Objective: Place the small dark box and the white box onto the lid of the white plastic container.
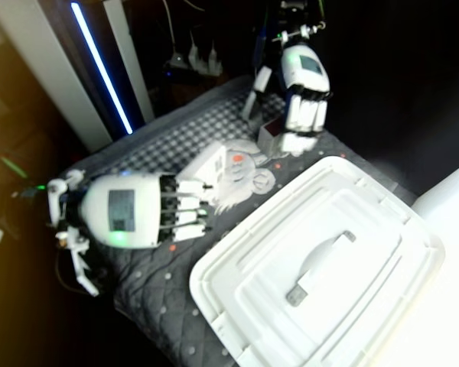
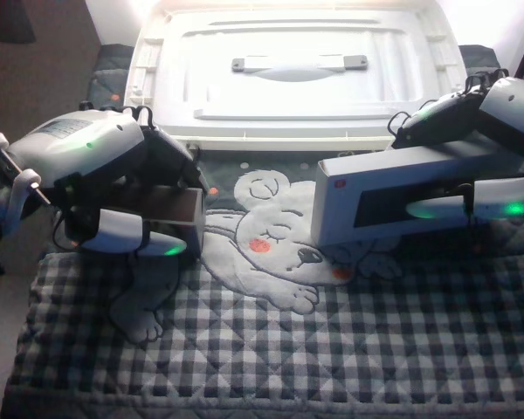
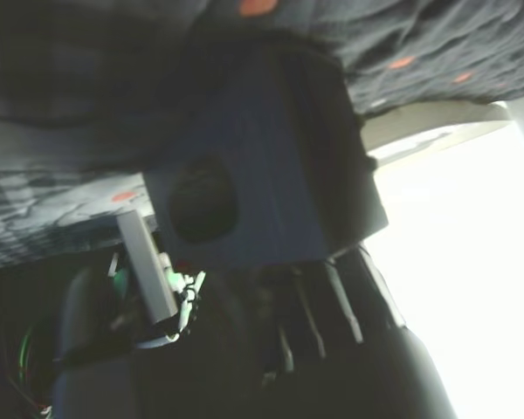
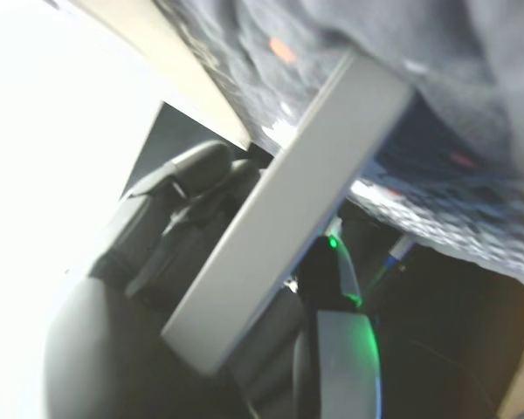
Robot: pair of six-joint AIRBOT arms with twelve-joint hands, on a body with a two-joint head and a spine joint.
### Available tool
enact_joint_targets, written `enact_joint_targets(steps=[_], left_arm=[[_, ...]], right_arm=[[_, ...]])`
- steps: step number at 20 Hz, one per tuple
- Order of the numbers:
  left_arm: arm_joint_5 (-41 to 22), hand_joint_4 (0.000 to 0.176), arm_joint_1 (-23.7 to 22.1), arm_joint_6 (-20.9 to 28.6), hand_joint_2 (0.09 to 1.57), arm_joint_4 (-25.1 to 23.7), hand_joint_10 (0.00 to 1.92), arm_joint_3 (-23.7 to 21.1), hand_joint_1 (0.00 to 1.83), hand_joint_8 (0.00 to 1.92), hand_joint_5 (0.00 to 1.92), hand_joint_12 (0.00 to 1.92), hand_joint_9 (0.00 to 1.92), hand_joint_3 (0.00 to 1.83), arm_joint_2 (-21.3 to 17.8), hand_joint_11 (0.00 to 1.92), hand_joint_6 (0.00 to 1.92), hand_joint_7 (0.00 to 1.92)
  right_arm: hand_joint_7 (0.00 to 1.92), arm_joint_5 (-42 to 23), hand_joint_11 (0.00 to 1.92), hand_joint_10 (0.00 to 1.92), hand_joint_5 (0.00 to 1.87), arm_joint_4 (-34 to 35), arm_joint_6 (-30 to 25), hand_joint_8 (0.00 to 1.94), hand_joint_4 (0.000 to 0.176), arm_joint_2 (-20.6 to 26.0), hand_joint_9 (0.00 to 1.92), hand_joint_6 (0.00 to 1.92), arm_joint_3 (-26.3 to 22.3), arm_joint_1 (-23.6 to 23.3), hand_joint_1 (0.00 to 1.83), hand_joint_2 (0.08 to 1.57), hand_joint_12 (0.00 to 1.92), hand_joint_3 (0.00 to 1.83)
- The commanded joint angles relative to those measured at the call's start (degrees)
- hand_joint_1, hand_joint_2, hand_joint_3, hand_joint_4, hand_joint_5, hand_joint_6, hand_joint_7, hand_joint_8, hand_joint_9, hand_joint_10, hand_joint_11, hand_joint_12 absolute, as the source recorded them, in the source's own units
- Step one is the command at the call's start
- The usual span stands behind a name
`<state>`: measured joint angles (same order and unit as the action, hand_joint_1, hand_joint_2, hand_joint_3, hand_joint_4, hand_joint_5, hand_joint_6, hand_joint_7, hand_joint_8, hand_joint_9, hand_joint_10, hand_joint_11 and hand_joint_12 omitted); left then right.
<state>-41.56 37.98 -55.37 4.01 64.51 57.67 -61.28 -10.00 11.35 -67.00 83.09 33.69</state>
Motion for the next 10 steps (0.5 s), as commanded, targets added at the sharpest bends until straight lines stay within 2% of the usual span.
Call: enact_joint_targets(steps=[1, 2, 3, 4, 5, 6, 8, 9, 10], left_arm=[[-7.63, 0.0, -0.25, 0.23, 1.05, 0.19, 1.24, 0.25, 1.21, 1.08, 1.12, 1.77, 1.08, 0.0, -0.26, 0.88, 0.67, 1.09], [-7.93, 0.0, -0.06, 0.23, 1.09, 0.2, 1.34, 0.2, 1.26, 1.16, 1.04, 1.84, 1.0, 0.0, -0.32, 0.79, 0.65, 1.04], [-8.25, 0.0, -0.01, 0.24, 1.09, 0.22, 1.3, 0.2, 1.27, 1.13, 1.03, 1.79, 0.98, 0.0, -0.34, 0.76, 0.65, 1.06], [-8.36, 0.0, -0.01, 0.24, 1.06, 0.22, 1.33, 0.2, 1.21, 1.08, 1.1, 1.8, 1.03, 0.0, -0.34, 0.84, 0.71, 1.09], [-8.53, 0.0, -0.01, 0.24, 1.05, 0.22, 1.36, 0.19, 1.19, 1.06, 1.11, 1.82, 1.02, 0.0, -0.34, 0.83, 0.73, 1.09], [-8.83, 0.0, -0.02, 0.24, 1.05, 0.23, 1.41, 0.17, 1.19, 1.1, 1.11, 1.84, 0.98, 0.0, -0.36, 0.81, 0.75, 1.07], [-9.42, 0.0, -0.05, 0.24, 1.04, 0.38, 1.31, 0.18, 1.19, 1.01, 1.14, 1.73, 1.03, 0.0, -0.45, 0.88, 0.69, 1.1], [-9.73, 0.0, -0.23, 0.24, 1.05, 0.46, 1.2, 0.32, 1.27, 1.04, 1.16, 1.66, 1.09, 0.0, -0.49, 0.97, 0.46, 1.1], [-10.06, 0.0, -0.64, 0.24, 1.05, 0.54, 1.07, 0.46, 1.28, 0.98, 1.17, 1.54, 1.11, 0.0, -0.49, 0.99, 0.42, 1.13]], right_arm=[[1.07, -6.0, 0.76, 0.92, 1.06, 1.54, -0.4, 1.11, 0.0, 0.53, 1.07, 0.58, -0.02, -0.44, 1.28, 1.09, 1.5, 0.0], [1.11, -6.32, 0.77, 0.83, 1.05, 1.47, -0.4, 0.99, 0.0, 0.53, 1.07, 0.64, -0.06, -0.44, 1.28, 1.08, 1.41, 0.0], [1.1, -6.55, 0.8, 0.85, 1.04, 1.44, -0.4, 1.02, 0.0, 0.54, 1.08, 0.64, -0.09, -0.44, 1.28, 1.08, 1.41, 0.0], [1.05, -6.63, 0.75, 0.95, 1.04, 1.44, -0.4, 1.12, 0.0, 0.54, 1.03, 0.62, -0.09, -0.44, 1.28, 1.1, 1.48, 0.0], [1.06, -6.65, 0.78, 0.97, 1.03, 1.44, -0.4, 1.1, 0.0, 0.54, 1.03, 0.63, -0.09, -0.44, 1.28, 1.1, 1.46, 0.0], [1.09, -6.71, 0.78, 0.9, 1.06, 1.43, -0.4, 1.04, 0.0, 0.54, 1.04, 0.59, -0.11, -0.44, 1.28, 1.08, 1.38, 0.0], [1.12, -7.06, 0.82, 0.82, 1.05, 1.44, -0.4, 0.99, 0.0, 0.55, 1.08, 0.62, -0.14, -0.44, 1.28, 1.08, 1.38, 0.0], [1.11, -7.32, 0.84, 0.79, 1.03, 1.44, -0.39, 0.99, 0.0, 0.55, 1.08, 0.67, -0.14, -0.44, 1.28, 1.08, 1.35, 0.0], [1.14, -7.63, 0.91, 0.7, 1.03, 1.45, -0.39, 0.94, 0.0, 0.56, 1.13, 0.68, -0.13, -0.44, 1.28, 1.08, 1.25, 0.0]])
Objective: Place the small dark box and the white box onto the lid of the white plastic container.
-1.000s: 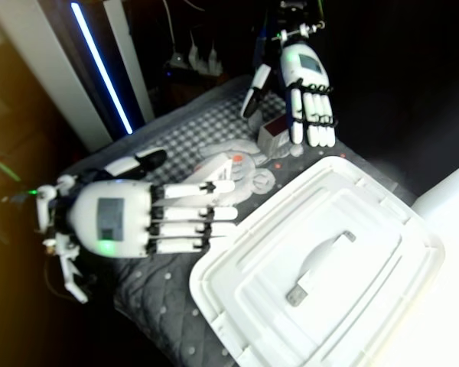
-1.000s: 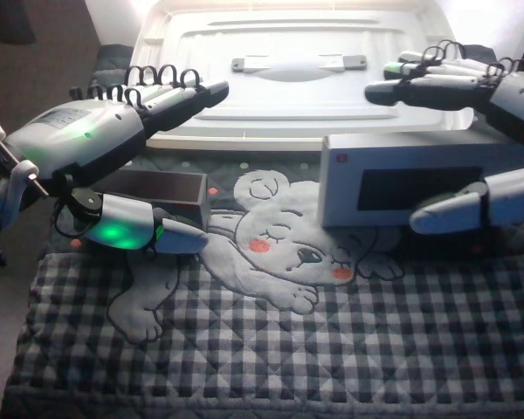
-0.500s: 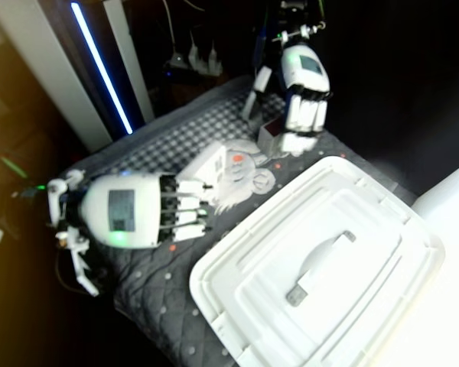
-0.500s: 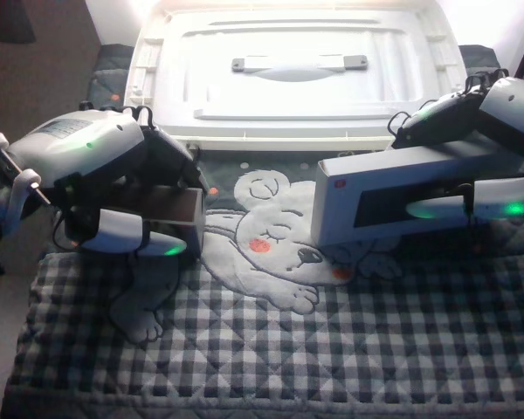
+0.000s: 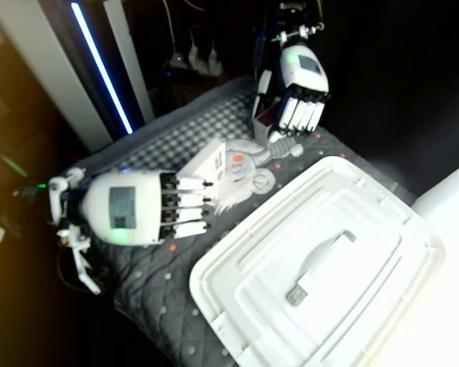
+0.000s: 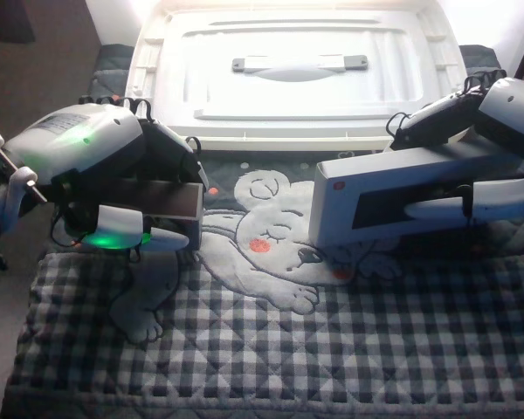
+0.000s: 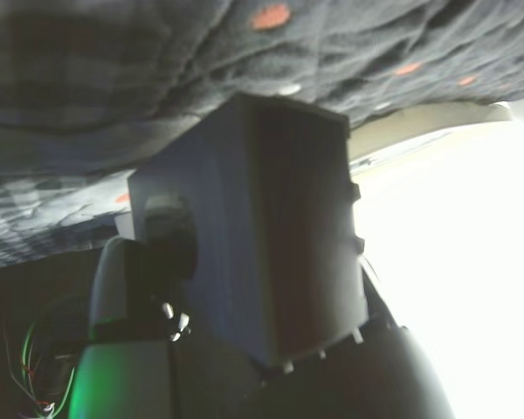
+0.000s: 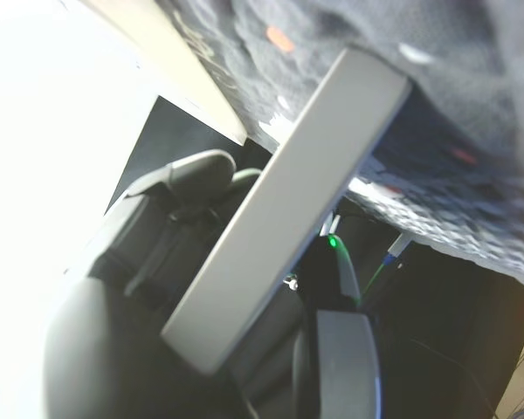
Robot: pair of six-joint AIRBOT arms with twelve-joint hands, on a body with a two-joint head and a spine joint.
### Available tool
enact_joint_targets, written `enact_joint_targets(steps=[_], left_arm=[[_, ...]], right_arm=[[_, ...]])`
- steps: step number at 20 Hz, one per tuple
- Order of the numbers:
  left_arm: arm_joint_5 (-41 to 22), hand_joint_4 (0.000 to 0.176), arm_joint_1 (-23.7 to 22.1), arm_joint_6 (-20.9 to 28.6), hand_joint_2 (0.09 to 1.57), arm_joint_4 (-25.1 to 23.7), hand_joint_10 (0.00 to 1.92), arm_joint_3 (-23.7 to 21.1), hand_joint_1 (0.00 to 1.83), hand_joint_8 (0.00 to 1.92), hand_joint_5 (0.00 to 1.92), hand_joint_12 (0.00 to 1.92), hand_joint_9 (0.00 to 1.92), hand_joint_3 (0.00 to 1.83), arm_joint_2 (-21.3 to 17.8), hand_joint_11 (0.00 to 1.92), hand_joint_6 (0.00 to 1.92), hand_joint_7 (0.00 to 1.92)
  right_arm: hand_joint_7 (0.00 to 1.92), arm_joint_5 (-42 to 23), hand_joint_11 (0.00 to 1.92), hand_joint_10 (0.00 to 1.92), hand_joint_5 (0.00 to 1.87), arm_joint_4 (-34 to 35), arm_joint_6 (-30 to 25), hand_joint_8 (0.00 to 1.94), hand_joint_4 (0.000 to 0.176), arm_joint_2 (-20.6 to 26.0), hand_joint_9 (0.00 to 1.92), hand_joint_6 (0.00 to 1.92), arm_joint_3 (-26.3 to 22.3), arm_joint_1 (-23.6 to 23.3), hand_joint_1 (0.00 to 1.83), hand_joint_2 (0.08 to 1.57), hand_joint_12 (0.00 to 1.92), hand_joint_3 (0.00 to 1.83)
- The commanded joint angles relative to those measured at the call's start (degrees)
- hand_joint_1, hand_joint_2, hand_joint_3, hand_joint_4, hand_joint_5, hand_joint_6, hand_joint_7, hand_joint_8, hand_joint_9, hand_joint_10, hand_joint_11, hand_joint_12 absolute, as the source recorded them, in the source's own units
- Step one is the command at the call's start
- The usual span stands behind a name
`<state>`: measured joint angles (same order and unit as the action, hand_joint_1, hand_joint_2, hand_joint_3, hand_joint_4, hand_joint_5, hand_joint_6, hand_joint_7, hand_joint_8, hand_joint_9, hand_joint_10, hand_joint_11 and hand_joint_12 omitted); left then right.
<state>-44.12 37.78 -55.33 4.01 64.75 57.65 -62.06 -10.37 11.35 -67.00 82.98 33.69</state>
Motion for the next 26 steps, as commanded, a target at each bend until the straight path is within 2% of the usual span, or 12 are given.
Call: enact_joint_targets(steps=[1, 3, 7, 8, 9, 13, 14, 17, 18, 19, 23, 26], left_arm=[[-8.11, 0.0, -1.73, 0.17, 1.05, 0.41, 1.03, 0.8, 1.29, 0.97, 1.17, 1.55, 1.11, 0.0, -0.28, 0.96, 0.42, 1.14], [-8.71, 0.0, -3.08, 0.03, 1.01, -0.16, 1.07, 1.5, 1.2, 0.7, 1.22, 1.58, 1.2, 0.0, 0.02, 1.09, 0.54, 1.18], [-10.32, 0.0, -6.51, 0.0, 1.02, -1.31, 0.59, 3.33, 1.29, 0.58, 1.08, 1.23, 1.21, 0.0, 0.89, 0.92, 0.73, 1.3], [-10.59, 0.0, -7.27, -0.13, 1.05, -1.32, 0.72, 3.67, 1.28, 0.77, 1.05, 1.36, 1.15, 0.0, 0.96, 0.89, 0.76, 1.2], [-10.38, 0.0, -8.22, -0.48, 1.08, -1.33, 1.15, 4.15, 1.28, 1.06, 1.04, 1.64, 1.1, 0.0, 1.18, 0.95, 0.67, 1.09], [-6.65, 0.0, -13.01, -1.53, 1.12, -3.95, 1.25, 6.77, 1.26, 1.26, 0.99, 1.81, 0.86, 0.0, 2.76, 0.66, 0.75, 0.96], [-4.83, 0.0, -15.08, -1.9, 1.13, -5.34, 1.08, 8.09, 1.24, 1.17, 0.94, 1.66, 0.84, 0.0, 4.17, 0.52, 0.9, 0.97], [-3.6, 0.0, -16.49, -1.95, 1.11, -6.04, 0.79, 10.44, 1.23, 0.99, 0.96, 1.4, 1.0, 0.0, 7.04, 0.68, 0.97, 1.03], [-3.14, 0.0, -16.95, -2.25, 1.1, -6.25, 1.11, 10.99, 1.35, 0.91, 0.96, 1.41, 0.95, 0.01, 7.62, 0.63, 0.96, 1.03], [-2.33, 0.0, -17.73, -3.29, 1.1, -6.3, 1.16, 11.41, 1.38, 0.87, 0.94, 1.37, 0.94, 0.0, 8.1, 0.69, 1.05, 1.0], [3.73, 0.0, -22.05, -6.71, 1.1, -6.31, 1.12, 14.83, 1.38, 0.81, 0.93, 1.22, 0.95, 0.0, 11.51, 0.74, 1.14, 1.0], [8.38, 0.0, -24.34, -6.73, 1.07, -6.63, 0.96, 19.43, 1.39, 0.66, 0.97, 0.95, 1.05, 0.0, 14.8, 0.83, 1.07, 1.08]], right_arm=[[1.18, -7.77, 0.96, 0.57, 1.05, 1.88, -0.38, 0.85, 0.0, 0.69, 1.18, 0.67, 0.04, -0.44, 1.29, 1.06, 1.15, 0.0], [1.19, -9.21, 0.99, 0.39, 1.08, 2.39, -0.36, 0.81, 0.0, 0.83, 1.26, 0.64, 0.41, -0.45, 1.28, 1.05, 1.1, 0.0], [1.25, -11.18, 1.06, 0.19, 1.11, 3.9, 0.55, 0.69, 0.0, 1.16, 1.36, 0.63, 1.07, -0.46, 1.28, 1.04, 0.95, 0.0], [1.36, -11.5, 1.03, 0.76, 1.11, 4.29, 0.88, 0.24, 0.0, 1.48, 1.21, 0.64, 1.11, -0.63, 1.38, 1.02, 0.91, 0.0], [1.38, -11.49, 1.03, 0.88, 1.11, 4.44, 1.62, 0.12, 0.0, 1.65, 1.16, 0.67, 1.12, -1.64, 1.4, 1.01, 0.85, 0.0], [1.41, -11.13, 1.02, 0.93, 1.06, 3.75, 5.2, 0.07, 0.0, 1.82, 1.14, 0.71, 1.41, -5.22, 1.4, 1.02, 0.86, 0.0], [1.38, -11.0, 1.03, 0.92, 1.09, 3.66, 6.2, 0.16, 0.0, 1.94, 1.16, 0.6, 1.47, -5.8, 1.41, 1.02, 0.89, 0.0], [1.22, -10.54, 1.01, 1.11, 1.14, 2.15, 8.23, 0.57, 0.0, 2.03, 1.06, 0.39, 1.49, -7.04, 1.4, 1.04, 1.03, 0.0], [1.23, -9.8, 0.97, 1.09, 1.13, 1.51, 9.31, 0.57, 0.0, 2.02, 1.05, 0.42, 1.47, -7.81, 1.4, 1.04, 1.03, 0.0], [1.16, -9.04, 0.91, 1.1, 1.12, 0.72, 10.25, 0.76, 0.0, 2.0, 1.02, 0.43, 1.45, -8.83, 1.4, 1.05, 1.04, 0.0], [1.05, -3.31, 0.84, 1.16, 1.06, -2.89, 11.08, 0.94, 0.0, 1.62, 0.97, 0.57, 2.48, -14.72, 1.39, 1.08, 1.07, 0.0], [0.9, 1.73, 0.81, 1.37, 0.89, -5.39, 11.73, 1.26, 0.0, -0.04, 0.83, 0.78, 4.97, -19.36, 1.37, 1.15, 1.31, 0.0]])
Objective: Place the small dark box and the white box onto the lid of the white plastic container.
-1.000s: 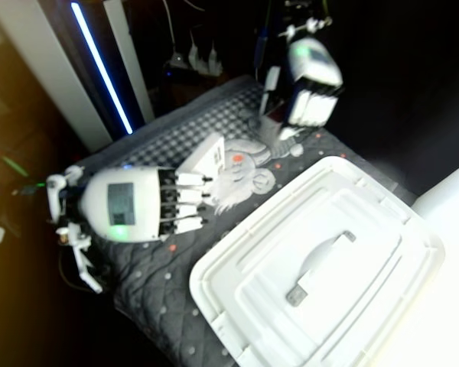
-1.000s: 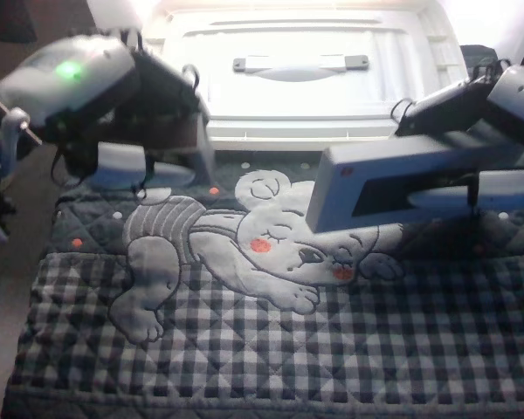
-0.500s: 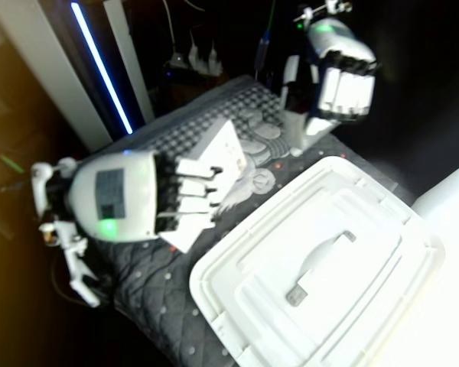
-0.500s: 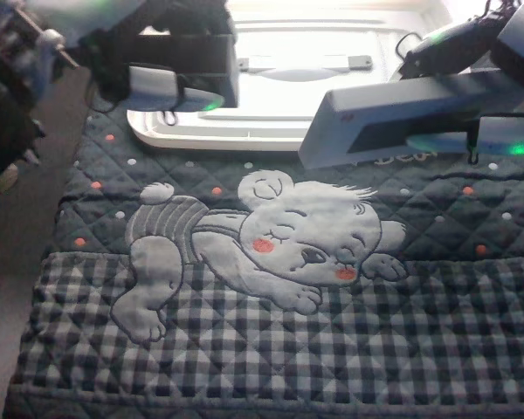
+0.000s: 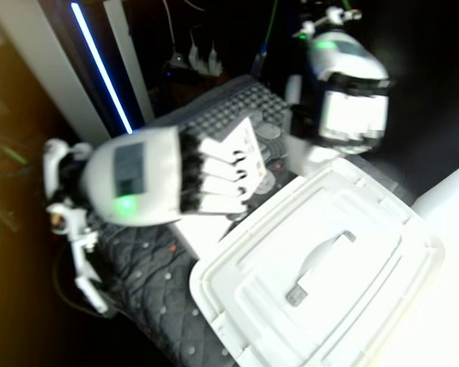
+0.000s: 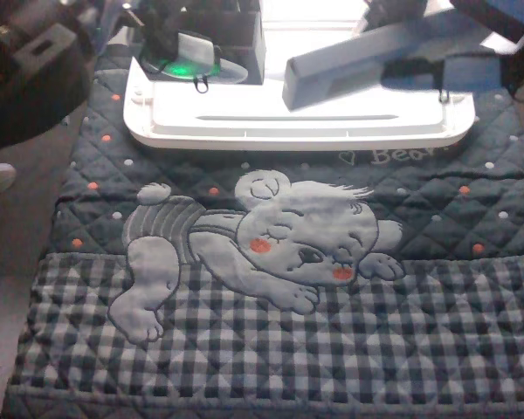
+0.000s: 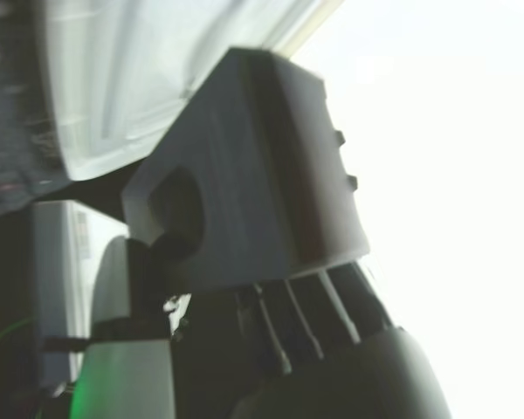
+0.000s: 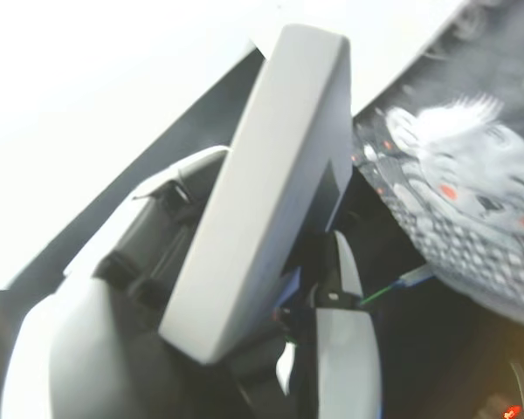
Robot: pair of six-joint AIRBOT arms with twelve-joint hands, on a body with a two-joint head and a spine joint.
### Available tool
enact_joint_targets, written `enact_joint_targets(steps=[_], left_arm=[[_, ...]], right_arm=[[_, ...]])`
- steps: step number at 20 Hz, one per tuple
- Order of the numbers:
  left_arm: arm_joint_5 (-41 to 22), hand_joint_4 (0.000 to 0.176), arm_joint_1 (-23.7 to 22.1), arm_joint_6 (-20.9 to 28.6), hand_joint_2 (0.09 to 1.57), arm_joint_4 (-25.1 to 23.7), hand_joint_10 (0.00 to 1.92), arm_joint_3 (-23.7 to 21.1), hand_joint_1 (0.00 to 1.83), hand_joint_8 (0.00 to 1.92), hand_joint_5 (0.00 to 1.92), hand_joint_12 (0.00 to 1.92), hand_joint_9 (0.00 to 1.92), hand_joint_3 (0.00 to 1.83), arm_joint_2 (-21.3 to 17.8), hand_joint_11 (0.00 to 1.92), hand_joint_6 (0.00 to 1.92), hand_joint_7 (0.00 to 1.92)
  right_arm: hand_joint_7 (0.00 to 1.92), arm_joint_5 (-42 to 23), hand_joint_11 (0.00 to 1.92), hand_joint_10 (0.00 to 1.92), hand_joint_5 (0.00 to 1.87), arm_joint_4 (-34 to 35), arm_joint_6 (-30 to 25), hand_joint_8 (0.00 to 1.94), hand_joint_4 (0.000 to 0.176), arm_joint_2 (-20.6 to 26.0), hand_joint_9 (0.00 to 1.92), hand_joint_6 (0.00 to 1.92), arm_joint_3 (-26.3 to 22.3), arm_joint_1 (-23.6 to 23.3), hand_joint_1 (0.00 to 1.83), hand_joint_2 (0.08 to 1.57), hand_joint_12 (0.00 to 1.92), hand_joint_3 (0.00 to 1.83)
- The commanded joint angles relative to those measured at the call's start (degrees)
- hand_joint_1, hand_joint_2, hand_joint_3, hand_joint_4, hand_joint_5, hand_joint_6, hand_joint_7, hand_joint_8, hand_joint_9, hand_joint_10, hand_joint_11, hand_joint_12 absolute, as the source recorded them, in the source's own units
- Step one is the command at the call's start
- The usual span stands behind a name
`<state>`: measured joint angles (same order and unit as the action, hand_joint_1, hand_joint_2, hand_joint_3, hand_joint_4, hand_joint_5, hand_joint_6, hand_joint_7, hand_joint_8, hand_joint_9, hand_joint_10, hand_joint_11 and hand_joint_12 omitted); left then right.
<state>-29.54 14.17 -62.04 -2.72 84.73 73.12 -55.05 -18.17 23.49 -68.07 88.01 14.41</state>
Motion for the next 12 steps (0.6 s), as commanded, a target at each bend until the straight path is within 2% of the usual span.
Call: enact_joint_targets(steps=[1, 2, 3, 4, 6, 7, 9, 10, 11, 12], left_arm=[[-4.6, 0.0, -1.87, -0.02, 1.07, -0.17, 0.95, 0.94, 1.39, 0.61, 0.98, 0.94, 1.06, 0.0, 0.41, 0.86, 1.05, 1.1], [-2.27, 0.0, -3.38, -0.02, 1.06, -0.92, 0.96, 2.98, 1.39, 0.6, 0.98, 0.93, 1.04, 0.0, 2.16, 0.85, 1.04, 1.12], [-0.33, 0.0, -4.51, -0.02, 1.07, -1.53, 1.01, 4.54, 1.39, 0.64, 0.99, 0.93, 1.0, 0.0, 3.44, 0.81, 1.0, 1.12], [1.21, 0.0, -5.41, -0.02, 1.07, -1.77, 1.01, 5.72, 1.39, 0.64, 0.99, 0.93, 1.0, 0.0, 4.54, 0.81, 1.0, 1.12], [3.52, 0.0, -6.79, -0.03, 1.09, -1.85, 1.09, 7.12, 1.38, 0.73, 0.98, 0.92, 0.95, 0.0, 5.59, 0.76, 1.04, 1.06], [4.67, 0.0, -7.56, -0.03, 1.1, -1.85, 1.14, 7.79, 1.38, 0.73, 0.94, 0.89, 0.91, 0.0, 5.92, 0.72, 1.12, 1.05], [6.33, 0.0, -8.52, -0.03, 1.09, -2.45, 1.09, 8.64, 1.38, 0.67, 0.97, 0.88, 0.94, 0.0, 6.34, 0.71, 1.09, 1.09], [7.28, 0.0, -8.83, -0.47, 1.13, -2.72, 0.54, 9.08, 1.2, 0.3, 0.93, 0.87, 0.77, 0.0, 6.54, 0.57, 1.07, 0.87], [7.8, 0.0, -8.93, -1.35, 1.14, -2.53, 0.24, 9.2, 1.16, 0.09, 0.91, 0.86, 0.68, 0.0, 6.55, 0.42, 1.09, 0.75], [8.32, 0.0, -8.96, -3.56, 1.0, -1.01, 0.06, 9.2, 1.24, 0.02, 0.57, 0.77, 0.41, 0.0, 6.51, 0.14, 0.43, 0.47]], right_arm=[[0.85, -3.76, 0.82, 1.41, 0.85, 2.39, 1.28, 1.35, 0.0, 0.73, 0.8, 0.84, 0.27, -1.06, 1.36, 1.17, 1.39, 0.0], [0.84, -1.18, 0.82, 1.41, 0.84, 2.39, 3.93, 1.37, 0.0, 0.73, 0.79, 0.83, 0.21, -2.45, 1.36, 1.18, 1.35, 0.0], [0.88, 1.35, 0.79, 1.41, 0.8, 2.38, 5.37, 1.27, 0.0, 0.73, 0.79, 0.89, 0.34, -3.63, 1.36, 1.18, 1.18, 0.0], [0.88, 3.39, 0.79, 1.41, 0.8, 2.18, 5.79, 1.27, 0.0, 0.72, 0.79, 0.89, 0.62, -4.81, 1.36, 1.18, 1.18, 0.0], [0.92, 7.19, 0.73, 1.41, 0.75, 1.54, 5.79, 1.18, 0.0, 0.17, 0.78, 1.01, 1.65, -7.49, 1.36, 1.18, 1.09, 0.0], [0.89, 9.02, 0.7, 1.42, 0.73, 1.54, 5.79, 1.27, 0.0, -0.19, 0.75, 1.04, 2.22, -9.03, 1.36, 1.19, 1.08, 0.0], [0.91, 10.83, 0.67, 1.42, 0.72, 1.58, 5.79, 1.24, 0.0, -0.49, 0.74, 1.07, 2.93, -10.53, 1.36, 1.19, 1.06, 0.0], [0.91, 12.04, 0.58, 0.78, 0.74, 1.86, 5.79, 1.23, 0.0, -0.79, 0.71, 1.19, 3.64, -10.74, 1.23, 1.19, 0.96, 0.0], [0.66, 13.0, 0.42, 0.37, 0.58, 1.87, 5.79, 0.48, 0.0, -1.11, 0.63, 0.44, 4.18, -10.79, 1.18, 1.13, 0.85, 0.0], [0.37, 13.81, 0.22, 0.13, 0.29, 1.87, 5.79, 0.12, 0.106, -1.5, 0.42, 0.1, 4.94, -10.79, 1.1, 0.97, 0.73, 0.0]])
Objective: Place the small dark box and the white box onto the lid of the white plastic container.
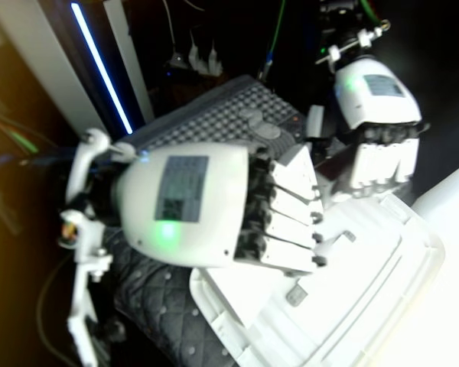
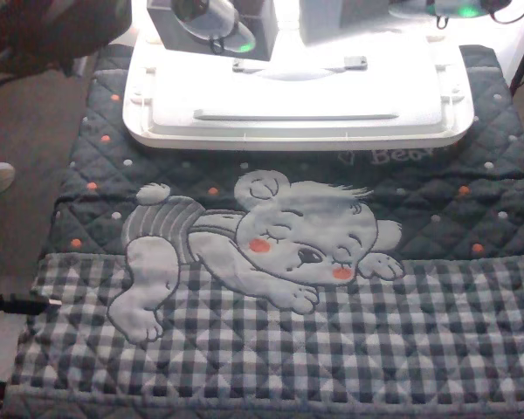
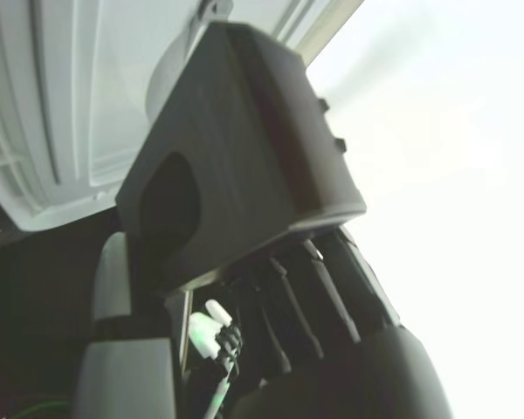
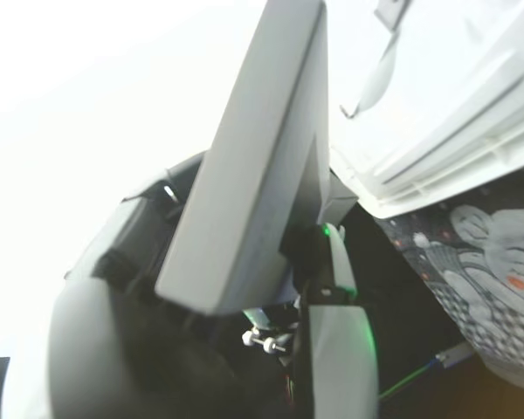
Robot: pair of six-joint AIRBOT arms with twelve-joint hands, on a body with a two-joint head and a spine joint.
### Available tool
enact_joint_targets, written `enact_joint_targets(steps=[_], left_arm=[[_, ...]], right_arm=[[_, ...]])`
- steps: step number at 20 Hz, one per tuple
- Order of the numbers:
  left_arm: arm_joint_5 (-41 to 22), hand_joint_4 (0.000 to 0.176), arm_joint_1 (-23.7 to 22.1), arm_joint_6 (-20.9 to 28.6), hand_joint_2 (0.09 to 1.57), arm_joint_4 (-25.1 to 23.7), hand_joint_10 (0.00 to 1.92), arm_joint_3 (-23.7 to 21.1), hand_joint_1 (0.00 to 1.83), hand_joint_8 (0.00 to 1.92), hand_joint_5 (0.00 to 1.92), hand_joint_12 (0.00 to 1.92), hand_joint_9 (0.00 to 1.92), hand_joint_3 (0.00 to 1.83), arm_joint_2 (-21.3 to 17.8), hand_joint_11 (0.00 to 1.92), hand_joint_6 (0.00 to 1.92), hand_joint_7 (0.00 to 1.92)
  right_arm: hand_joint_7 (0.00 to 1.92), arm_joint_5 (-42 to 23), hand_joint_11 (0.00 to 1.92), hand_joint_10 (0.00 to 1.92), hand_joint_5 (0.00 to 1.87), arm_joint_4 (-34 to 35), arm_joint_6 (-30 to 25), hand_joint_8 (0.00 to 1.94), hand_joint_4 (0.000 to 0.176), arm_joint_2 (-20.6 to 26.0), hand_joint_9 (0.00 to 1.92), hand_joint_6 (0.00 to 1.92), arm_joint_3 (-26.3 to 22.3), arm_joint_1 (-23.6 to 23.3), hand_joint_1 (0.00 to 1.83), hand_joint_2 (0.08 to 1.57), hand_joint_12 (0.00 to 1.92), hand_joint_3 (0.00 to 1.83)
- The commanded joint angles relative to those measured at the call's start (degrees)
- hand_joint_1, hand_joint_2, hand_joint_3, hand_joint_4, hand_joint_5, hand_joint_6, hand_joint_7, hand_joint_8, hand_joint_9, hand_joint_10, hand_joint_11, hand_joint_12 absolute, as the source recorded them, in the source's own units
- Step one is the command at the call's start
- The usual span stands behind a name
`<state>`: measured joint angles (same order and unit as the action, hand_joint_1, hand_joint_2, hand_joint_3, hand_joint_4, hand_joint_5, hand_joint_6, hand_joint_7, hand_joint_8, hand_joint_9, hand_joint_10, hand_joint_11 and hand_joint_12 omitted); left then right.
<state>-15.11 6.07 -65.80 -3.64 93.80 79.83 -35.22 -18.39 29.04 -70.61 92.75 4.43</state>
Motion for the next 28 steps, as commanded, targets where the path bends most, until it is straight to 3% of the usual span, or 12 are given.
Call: enact_joint_targets(steps=[1, 2, 3, 4, 14, 16, 18, 20, 22, 23, 25, 28], left_arm=[[-5.97, 0.015, -0.84, -0.95, 0.94, 0.67, 0.01, -0.03, 1.21, 0.0, 0.46, 0.65, 0.26, 0.0, -0.36, 0.03, 0.14, 0.31], [-5.76, 0.1, -0.84, -1.87, 0.91, 1.21, 0.01, -0.28, 1.15, 0.01, 0.29, 0.28, 0.06, 0.0, -0.5, 0.0, 0.04, 0.12], [-5.58, 0.161, -0.83, -4.51, 0.89, 2.84, 0.0, -0.96, 1.11, 0.01, 0.18, 0.11, 0.01, 0.0, -0.91, 0.0, 0.01, 0.04], [-5.23, 0.173, -0.83, -6.79, 0.87, 4.09, 0.0, -1.59, 1.1, 0.0, 0.09, 0.02, 0.0, 0.0, -1.23, 0.0, 0.0, 0.01], [-8.66, 0.176, 0.12, -8.22, 0.81, 4.83, 0.0, -6.9, 0.99, 0.0, 0.0, 0.02, 0.0, 0.0, -4.85, 0.03, 0.0, 0.0], [-11.87, 0.139, 0.65, -8.23, 0.79, 4.53, 0.0, -9.98, 0.99, 0.0, 0.0, 0.01, 0.0, 0.0, -7.13, 0.01, 0.0, 0.0], [-15.5, 0.141, 1.21, -8.23, 0.81, 3.55, 0.0, -13.55, 0.99, 0.0, 0.0, 0.02, 0.0, 0.0, -9.93, 0.04, 0.0, 0.0], [-18.74, 0.103, 1.68, -8.23, 0.81, 3.1, 0.0, -16.41, 1.0, 0.0, 0.0, 0.04, 0.0, 0.0, -12.21, 0.08, 0.0, 0.0], [-21.16, 0.112, 2.15, -8.22, 0.8, 2.52, 0.0, -18.74, 1.07, 0.0, 0.0, 0.04, 0.0, 0.0, -14.14, 0.07, 0.0, 0.0], [-23.0, 0.158, 2.7, -8.21, 0.81, 2.42, 0.0, -20.03, 1.07, 0.0, 0.0, 0.05, 0.0, 0.0, -15.19, 0.1, 0.0, 0.0], [-27.03, 0.133, 4.11, -8.2, 0.81, 2.27, 0.0, -22.16, 1.07, 0.0, 0.0, 0.05, 0.0, 0.0, -16.99, 0.09, 0.0, 0.0], [-32.82, 0.137, 5.75, -8.19, 0.83, 1.48, 0.0, -26.17, 1.1, 0.0, 0.0, 0.03, 0.0, 0.01, -20.31, 0.05, 0.0, 0.0]], right_arm=[[0.18, -5.66, 0.12, 0.03, 0.12, 2.06, 0.24, 0.02, 0.162, 0.96, 0.28, 0.02, 0.43, -0.8, 1.06, 0.87, 0.69, 0.0], [0.03, -5.65, 0.02, 0.0, 0.02, 2.06, 0.24, 0.0, 0.173, 0.98, 0.09, 0.0, 0.38, -0.8, 1.03, 0.78, 0.5, 0.0], [0.01, -5.65, 0.0, 0.0, 0.0, 2.06, 0.22, 0.0, 0.175, 0.98, 0.02, 0.0, 0.33, -0.8, 1.0, 0.76, 0.19, 0.0], [0.0, -5.64, 0.0, 0.0, 0.0, 2.0, 0.22, 0.0, 0.176, 0.99, 0.0, 0.0, 0.23, -0.79, 0.94, 0.78, 0.04, 0.01], [0.0, -5.68, 0.0, 0.0, 0.0, 1.02, 0.21, 0.0, 0.176, 4.29, 0.0, 0.0, -3.02, -0.79, 0.89, 0.75, 0.0, 0.0], [0.0, -6.23, 0.0, 0.0, 0.0, 0.97, 0.21, 0.0, 0.176, 5.71, 0.0, 0.0, -4.22, -0.78, 0.92, 0.72, 0.0, 0.0], [0.0, -7.54, 0.0, 0.0, 0.0, 0.97, 0.22, 0.0, 0.176, 7.16, 0.0, 0.0, -5.84, -0.75, 0.85, 0.74, 0.0, 0.0], [0.0, -9.5, 0.0, 0.0, 0.0, 0.96, 0.22, 0.0, 0.176, 8.72, 0.0, 0.0, -7.71, -0.55, 0.79, 0.74, 0.0, 0.0], [0.0, -12.08, 0.01, 0.0, 0.0, 0.96, 0.22, 0.0, 0.176, 9.56, 0.0, 0.0, -8.8, 1.01, 0.77, 0.74, 0.01, 0.0], [0.0, -14.1, 0.08, 0.0, 0.0, 1.34, 0.22, 0.0, 0.172, 10.0, 0.0, 0.0, -9.24, 2.3, 0.76, 0.75, 0.04, 0.0], [0.04, -16.15, 0.15, 0.02, 0.0, 1.44, 0.22, 0.01, 0.162, 10.44, 0.05, 0.0, -9.95, 3.65, 0.74, 0.75, 0.07, 0.0], [0.04, -17.31, 0.1, 0.01, 0.0, 1.46, 0.21, 0.01, 0.176, 11.21, 0.05, 0.0, -11.53, 4.38, 0.73, 0.77, 0.06, 0.01]])
